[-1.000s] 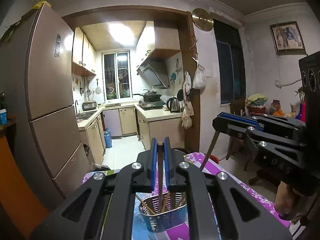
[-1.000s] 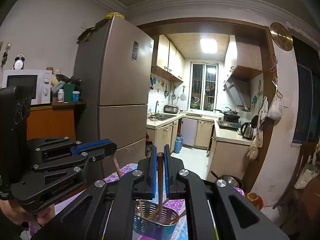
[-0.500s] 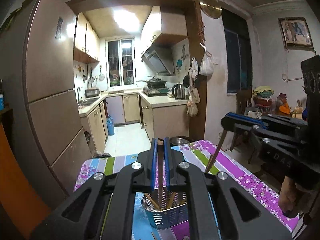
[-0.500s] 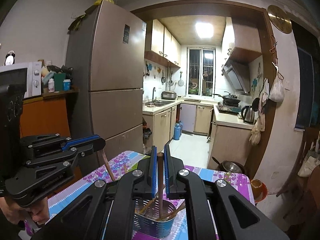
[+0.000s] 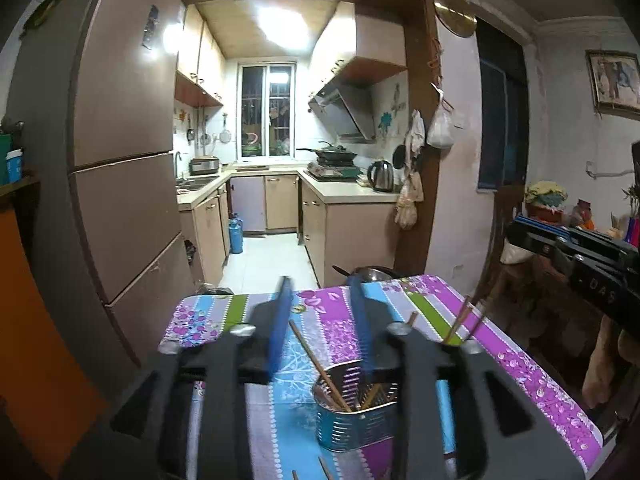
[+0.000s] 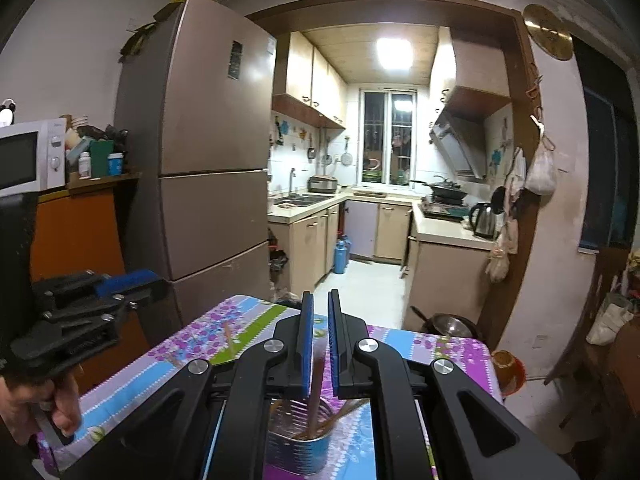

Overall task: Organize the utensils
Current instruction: 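Open both tools to release the chopsticks and pull back from the holder, then move both tools down toward the remaining chopsticks on the tablecloth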

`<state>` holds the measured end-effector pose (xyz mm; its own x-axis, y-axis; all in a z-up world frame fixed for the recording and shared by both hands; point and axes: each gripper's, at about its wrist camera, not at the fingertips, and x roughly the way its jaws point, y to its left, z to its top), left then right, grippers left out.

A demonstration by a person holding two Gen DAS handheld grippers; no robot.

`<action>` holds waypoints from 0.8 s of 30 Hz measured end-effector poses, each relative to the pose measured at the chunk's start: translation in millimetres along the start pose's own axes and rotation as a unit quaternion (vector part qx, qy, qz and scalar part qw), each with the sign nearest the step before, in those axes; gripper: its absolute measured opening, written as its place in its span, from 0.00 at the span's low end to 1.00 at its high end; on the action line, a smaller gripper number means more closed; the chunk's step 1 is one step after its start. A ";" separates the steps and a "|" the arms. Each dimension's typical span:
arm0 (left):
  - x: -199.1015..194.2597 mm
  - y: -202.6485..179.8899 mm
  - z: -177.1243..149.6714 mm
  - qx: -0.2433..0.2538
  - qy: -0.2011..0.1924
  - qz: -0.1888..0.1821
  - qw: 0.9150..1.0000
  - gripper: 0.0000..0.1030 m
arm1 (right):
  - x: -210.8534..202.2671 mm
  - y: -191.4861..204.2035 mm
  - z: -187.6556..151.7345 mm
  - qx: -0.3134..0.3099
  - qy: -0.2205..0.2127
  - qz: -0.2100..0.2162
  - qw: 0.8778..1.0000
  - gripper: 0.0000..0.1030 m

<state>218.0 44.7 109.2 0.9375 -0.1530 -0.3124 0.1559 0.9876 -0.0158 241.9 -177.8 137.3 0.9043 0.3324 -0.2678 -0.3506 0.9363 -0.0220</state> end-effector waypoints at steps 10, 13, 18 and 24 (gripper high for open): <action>-27.1 12.0 14.0 -0.011 -0.034 0.019 0.999 0.38 | -32.7 -13.5 6.3 0.001 -0.026 -0.012 1.000 0.08; -44.0 14.4 14.3 -0.009 -0.047 0.022 0.999 0.45 | -51.9 -14.2 9.3 -0.001 -0.038 -0.008 0.999 0.08; -92.1 15.6 -5.1 0.020 -0.070 0.024 0.997 0.54 | -111.2 -13.4 -0.5 -0.010 -0.063 -0.001 0.998 0.25; -154.7 17.1 -79.7 0.058 -0.073 0.024 0.995 0.58 | -174.8 1.6 -56.5 -0.010 -0.069 0.018 0.997 0.43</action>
<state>50.9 87.9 81.5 0.9786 -0.1174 -0.1688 0.1368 0.9847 0.1083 69.5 -240.9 129.6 0.9158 0.3788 -0.1333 -0.3863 0.9217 -0.0344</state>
